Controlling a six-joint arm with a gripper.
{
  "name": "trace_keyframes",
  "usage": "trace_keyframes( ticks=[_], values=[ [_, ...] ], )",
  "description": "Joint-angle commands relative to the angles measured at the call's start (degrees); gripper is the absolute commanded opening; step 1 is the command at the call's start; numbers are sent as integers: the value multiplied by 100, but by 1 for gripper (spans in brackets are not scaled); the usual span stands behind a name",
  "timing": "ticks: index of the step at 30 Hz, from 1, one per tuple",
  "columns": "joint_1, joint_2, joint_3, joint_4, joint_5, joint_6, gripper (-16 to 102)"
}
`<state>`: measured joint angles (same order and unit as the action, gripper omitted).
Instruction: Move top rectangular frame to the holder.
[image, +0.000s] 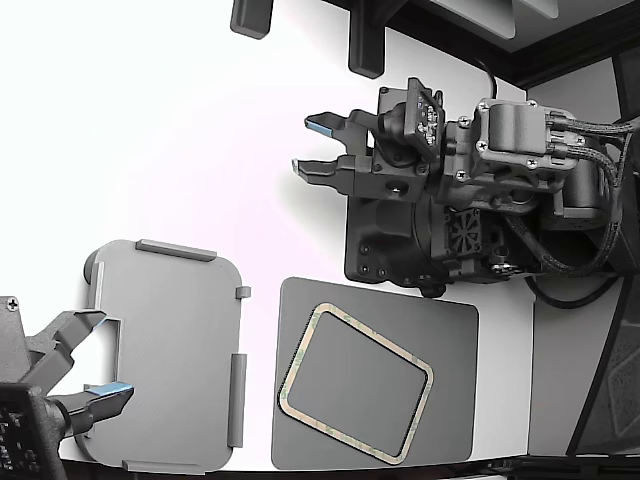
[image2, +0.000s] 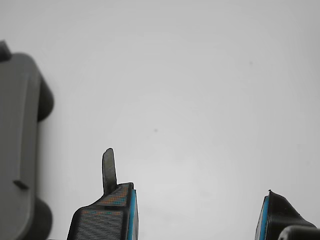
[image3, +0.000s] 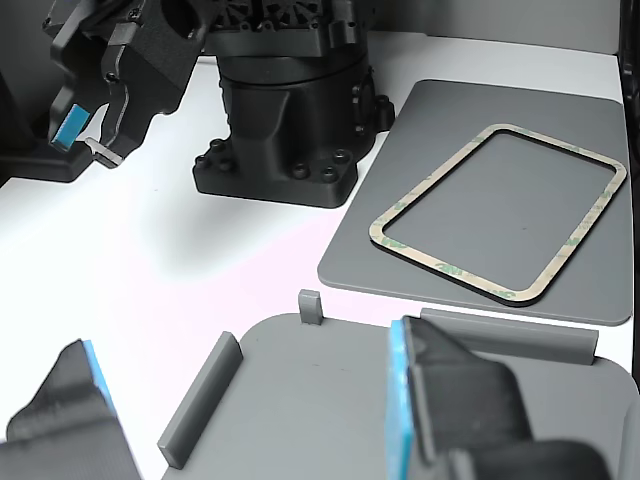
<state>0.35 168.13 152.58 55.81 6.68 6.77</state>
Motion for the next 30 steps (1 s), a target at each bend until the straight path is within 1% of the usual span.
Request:
trace_keyframes(
  ticks=[1,11,15,18,21,24,27,30],
  values=[
    [-79,114,-141,-44,-123,-88,100],
    [-79,114,-158,-44,-132,-97,100],
    [-70,-290,-694,-44,-246,-202,100],
    [-26,-606,-1134,-62,-483,-519,100],
    [290,-949,-1529,-53,-598,-888,100],
    [853,-1371,-1995,176,-519,-1204,100],
    [1503,-2092,-2733,773,-483,-1626,100],
    [2153,-2830,-3419,1380,-246,-1617,100]
  ],
)
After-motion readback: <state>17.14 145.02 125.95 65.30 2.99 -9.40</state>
